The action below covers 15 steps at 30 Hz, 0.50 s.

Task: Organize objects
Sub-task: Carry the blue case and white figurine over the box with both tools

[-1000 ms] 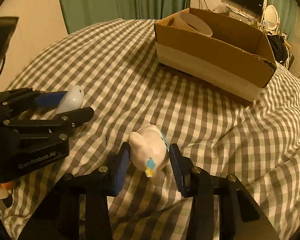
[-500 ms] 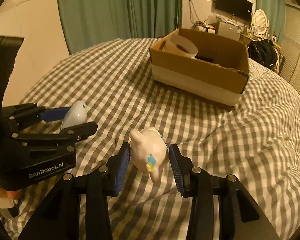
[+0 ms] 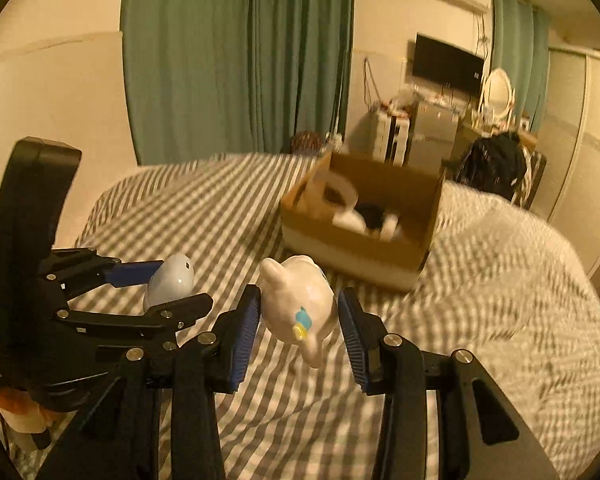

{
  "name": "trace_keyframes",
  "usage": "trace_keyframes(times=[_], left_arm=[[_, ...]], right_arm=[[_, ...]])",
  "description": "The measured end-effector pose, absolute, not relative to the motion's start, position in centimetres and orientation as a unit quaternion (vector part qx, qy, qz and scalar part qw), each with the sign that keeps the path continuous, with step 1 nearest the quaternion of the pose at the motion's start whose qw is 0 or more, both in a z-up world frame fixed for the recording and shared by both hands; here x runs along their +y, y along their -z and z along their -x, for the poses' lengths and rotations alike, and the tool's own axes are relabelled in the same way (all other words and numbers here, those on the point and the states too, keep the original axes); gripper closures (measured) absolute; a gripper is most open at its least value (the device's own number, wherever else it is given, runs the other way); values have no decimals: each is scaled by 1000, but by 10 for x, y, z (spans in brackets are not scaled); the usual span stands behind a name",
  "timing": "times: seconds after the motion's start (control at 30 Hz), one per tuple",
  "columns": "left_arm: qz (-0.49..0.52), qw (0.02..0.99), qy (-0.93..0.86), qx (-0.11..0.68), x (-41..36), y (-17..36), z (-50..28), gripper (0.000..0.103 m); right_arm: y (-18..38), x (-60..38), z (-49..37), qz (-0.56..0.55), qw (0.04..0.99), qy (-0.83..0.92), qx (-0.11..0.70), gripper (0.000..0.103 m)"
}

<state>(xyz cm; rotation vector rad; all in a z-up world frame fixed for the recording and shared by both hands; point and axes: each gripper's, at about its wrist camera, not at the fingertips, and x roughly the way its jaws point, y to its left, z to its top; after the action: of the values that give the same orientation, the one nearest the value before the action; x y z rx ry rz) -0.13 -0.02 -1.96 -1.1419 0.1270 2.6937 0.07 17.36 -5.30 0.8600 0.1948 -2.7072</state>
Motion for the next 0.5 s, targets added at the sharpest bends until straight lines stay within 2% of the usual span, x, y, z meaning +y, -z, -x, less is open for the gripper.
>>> trace_keyframes(times=[0.3,0.5], left_arm=[[353,133,-926,30,19,-35,60,51],[340,136,-930,30,34,-47,117,51]], right_arm=[[-6,196,45,-260,145,953,52,63],[-25,210,96,-248,126,959,49,63]])
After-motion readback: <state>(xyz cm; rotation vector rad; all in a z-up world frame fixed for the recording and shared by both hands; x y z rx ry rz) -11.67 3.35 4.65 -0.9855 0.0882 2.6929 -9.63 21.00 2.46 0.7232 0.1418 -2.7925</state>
